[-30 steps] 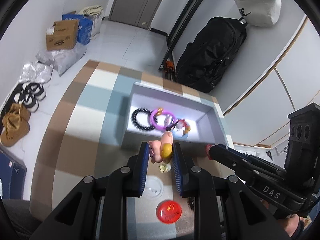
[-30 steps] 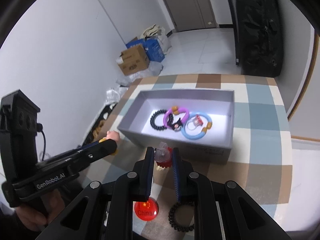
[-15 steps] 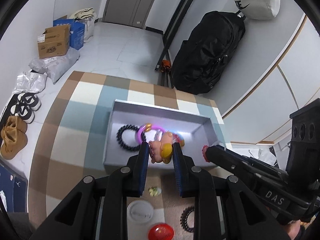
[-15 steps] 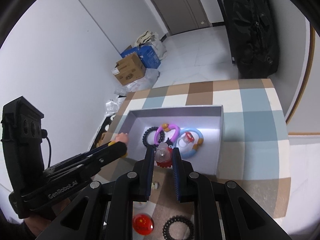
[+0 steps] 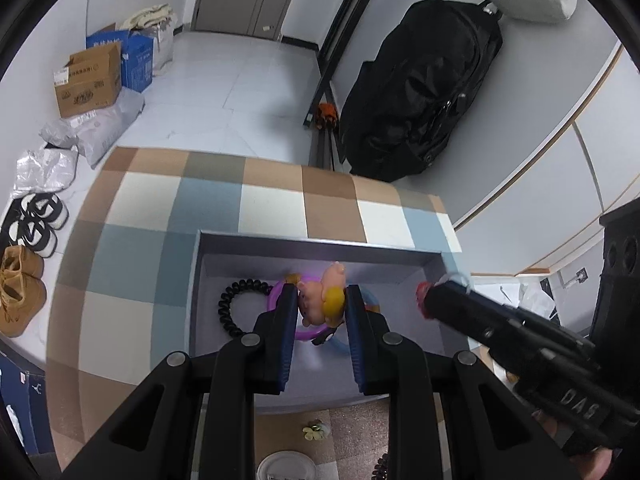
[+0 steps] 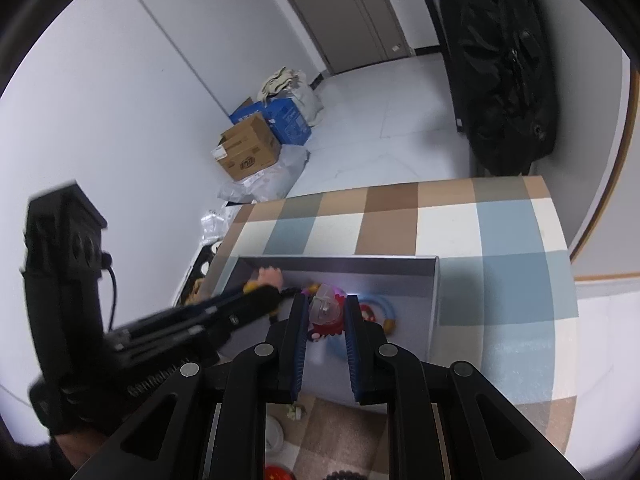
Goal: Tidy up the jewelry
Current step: 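Carry pig and pacifier charm into the grey box while both tools open to release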
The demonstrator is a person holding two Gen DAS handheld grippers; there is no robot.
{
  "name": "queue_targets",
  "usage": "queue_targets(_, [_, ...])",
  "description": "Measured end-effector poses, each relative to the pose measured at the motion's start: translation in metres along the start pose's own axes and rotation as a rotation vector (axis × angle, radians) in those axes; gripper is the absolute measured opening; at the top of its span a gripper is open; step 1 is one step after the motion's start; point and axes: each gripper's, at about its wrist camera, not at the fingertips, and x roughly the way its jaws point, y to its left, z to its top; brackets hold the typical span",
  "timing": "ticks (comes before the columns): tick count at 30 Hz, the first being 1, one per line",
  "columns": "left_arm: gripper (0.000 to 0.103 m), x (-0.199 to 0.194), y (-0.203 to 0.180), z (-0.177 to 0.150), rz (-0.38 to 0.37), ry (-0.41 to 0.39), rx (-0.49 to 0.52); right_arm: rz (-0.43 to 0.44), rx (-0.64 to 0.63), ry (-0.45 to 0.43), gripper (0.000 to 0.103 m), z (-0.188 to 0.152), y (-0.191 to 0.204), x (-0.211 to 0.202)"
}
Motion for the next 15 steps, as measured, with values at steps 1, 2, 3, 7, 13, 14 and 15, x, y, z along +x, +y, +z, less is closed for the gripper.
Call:
queue_targets(1, [0.019, 0.002, 0.001, 0.001, -0.002, 0.007, -0.008, 0.003, 0.003, 0.000, 0.017, 0.001, -0.001, 0.001])
queue_targets(2, [0.019, 0.004, 0.002, 0.002, -0.007, 0.014, -0.015, 0.008, 0.005, -0.002, 0.017, 0.002, -0.002, 0.002])
queue_targets(3, [0.019, 0.005, 0.002, 0.003, -0.018, 0.019, -0.021, 0.010, 0.005, 0.000, 0.017, 0.002, -0.002, 0.003])
queue_targets(7, [0.019, 0.005, 0.001, 0.006, -0.038, 0.022, -0.023, 0.010, 0.031, 0.027, 0.017, 0.004, -0.007, 0.011])
queue_targets(13, [0.019, 0.015, 0.002, 0.014, -0.005, 0.051, -0.043, -0.007, 0.054, 0.040, 0.018, 0.003, -0.013, 0.015])
queue_targets(14, [0.020, 0.015, 0.002, 0.014, -0.009, 0.061, -0.051, -0.002, 0.059, 0.039, 0.020, 0.003, -0.014, 0.015])
queue_targets(15, [0.021, 0.014, 0.002, 0.013, -0.019, 0.065, -0.053, 0.004, 0.065, 0.039, 0.020, 0.002, -0.016, 0.015])
